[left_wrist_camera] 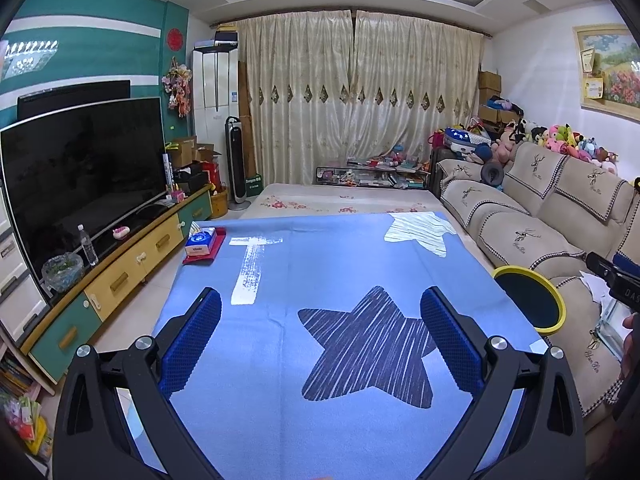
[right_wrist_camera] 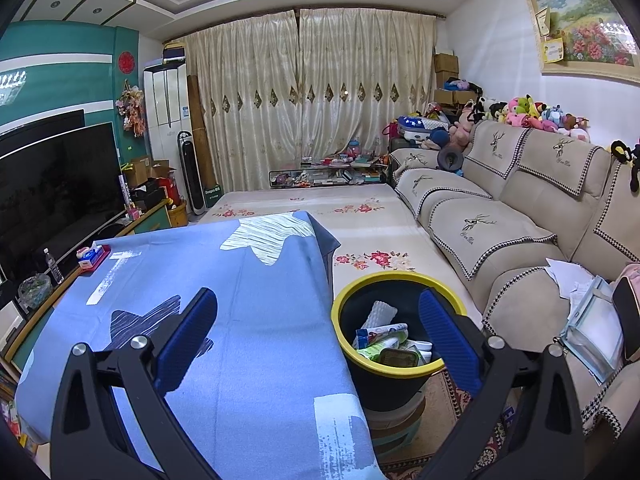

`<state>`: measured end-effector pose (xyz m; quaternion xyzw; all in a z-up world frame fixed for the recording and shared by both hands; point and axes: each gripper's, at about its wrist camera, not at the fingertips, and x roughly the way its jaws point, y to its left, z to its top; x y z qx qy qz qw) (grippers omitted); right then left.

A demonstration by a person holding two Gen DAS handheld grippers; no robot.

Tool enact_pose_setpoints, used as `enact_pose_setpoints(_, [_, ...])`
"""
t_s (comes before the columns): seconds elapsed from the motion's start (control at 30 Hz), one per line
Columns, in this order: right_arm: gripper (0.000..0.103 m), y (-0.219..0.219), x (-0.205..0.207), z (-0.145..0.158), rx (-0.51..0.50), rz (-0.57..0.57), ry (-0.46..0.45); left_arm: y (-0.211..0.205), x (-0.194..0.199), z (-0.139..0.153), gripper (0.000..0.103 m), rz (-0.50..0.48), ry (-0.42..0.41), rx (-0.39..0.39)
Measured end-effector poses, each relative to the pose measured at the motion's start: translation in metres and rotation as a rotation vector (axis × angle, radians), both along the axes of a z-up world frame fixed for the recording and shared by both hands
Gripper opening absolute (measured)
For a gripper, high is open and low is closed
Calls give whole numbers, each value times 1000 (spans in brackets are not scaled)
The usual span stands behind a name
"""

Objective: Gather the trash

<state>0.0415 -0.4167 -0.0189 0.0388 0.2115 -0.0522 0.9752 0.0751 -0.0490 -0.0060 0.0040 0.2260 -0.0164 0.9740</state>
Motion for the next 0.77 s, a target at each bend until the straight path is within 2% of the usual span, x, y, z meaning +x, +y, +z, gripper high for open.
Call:
enact_pose_setpoints(0.23, [96,-1,1,-2,-1,-1,5,1,7,-4,98,-1,27,-13])
enact_pose_setpoints(0.33, [96,0,5,-3,2,0,12,3,12,-5,98,-11,8,-32])
enact_pose_setpoints(0.47, [96,2,26,-3,10,41,40,1,26,-6,98,-18,9,-6])
enact_pose_setpoints(0.6, [96,10,72,-3,52,128,93,9,78,-20,98,-1,102,17])
enact_pose_setpoints(0.73, [96,40,152,-25,51,187,224,30,147,-49,98,48,204,8])
enact_pose_setpoints(0.77, [96,40,152,-25,51,187,224,38,167,-60,98,70,230,8])
